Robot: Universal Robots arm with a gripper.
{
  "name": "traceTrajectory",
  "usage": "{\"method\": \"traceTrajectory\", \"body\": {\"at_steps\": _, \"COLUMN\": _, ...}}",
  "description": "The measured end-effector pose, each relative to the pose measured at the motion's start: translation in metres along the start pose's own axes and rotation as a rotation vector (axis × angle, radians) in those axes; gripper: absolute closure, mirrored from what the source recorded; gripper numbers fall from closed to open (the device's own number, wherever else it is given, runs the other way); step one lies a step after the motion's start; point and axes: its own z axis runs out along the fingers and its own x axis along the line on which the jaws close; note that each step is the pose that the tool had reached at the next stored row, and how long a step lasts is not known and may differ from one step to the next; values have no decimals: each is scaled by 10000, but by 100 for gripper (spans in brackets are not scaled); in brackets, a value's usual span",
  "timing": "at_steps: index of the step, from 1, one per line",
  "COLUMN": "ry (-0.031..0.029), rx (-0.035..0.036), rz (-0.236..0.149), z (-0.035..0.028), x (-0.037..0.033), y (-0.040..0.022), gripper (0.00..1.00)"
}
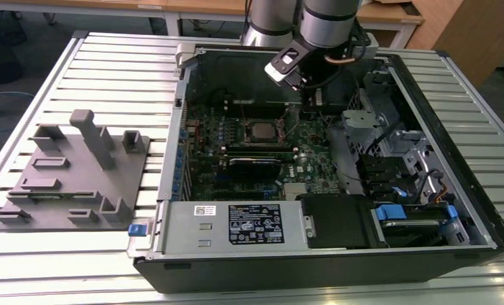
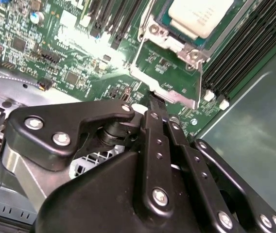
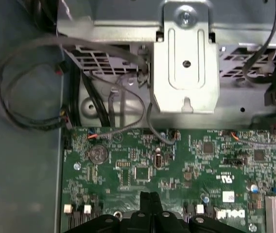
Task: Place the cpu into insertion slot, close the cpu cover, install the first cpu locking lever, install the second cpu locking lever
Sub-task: 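Close the cpu cover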
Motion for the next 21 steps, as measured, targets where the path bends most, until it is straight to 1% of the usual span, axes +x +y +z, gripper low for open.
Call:
{"method": "traceTrajectory", "body": {"at_steps": 5, "ry": 8, "rx": -104, "rz": 1, "z": -7, "x": 0, "y": -110, "gripper": 89}}
{"method": "traceTrajectory", "body": {"at_steps": 11, "ry": 9, "rx": -257, "rz": 2, "z": -16, "x": -2, "y": -261, "gripper": 89}}
{"method": "traceTrajectory", "body": {"at_steps": 12, "ry": 9, "rx": -373, "rz": 2, "z": -25, "x": -3, "y": -390, "gripper": 89}}
{"method": "traceTrajectory", "body": {"at_steps": 14, "ry": 10, "rx": -421, "rz": 3, "z": -28, "x": -3, "y": -449, "gripper": 89}}
{"method": "traceTrajectory", "body": {"at_steps": 15, "ry": 11, "rx": -436, "rz": 3, "z": -29, "x": -3, "y": -468, "gripper": 89}}
{"method": "traceTrajectory", "body": {"at_steps": 16, "ry": 10, "rx": -440, "rz": 3, "z": -29, "x": -3, "y": -474, "gripper": 89}}
{"method": "traceTrajectory", "body": {"at_steps": 21, "ry": 10, "rx": -441, "rz": 1, "z": -29, "x": -3, "y": -474, "gripper": 89}}
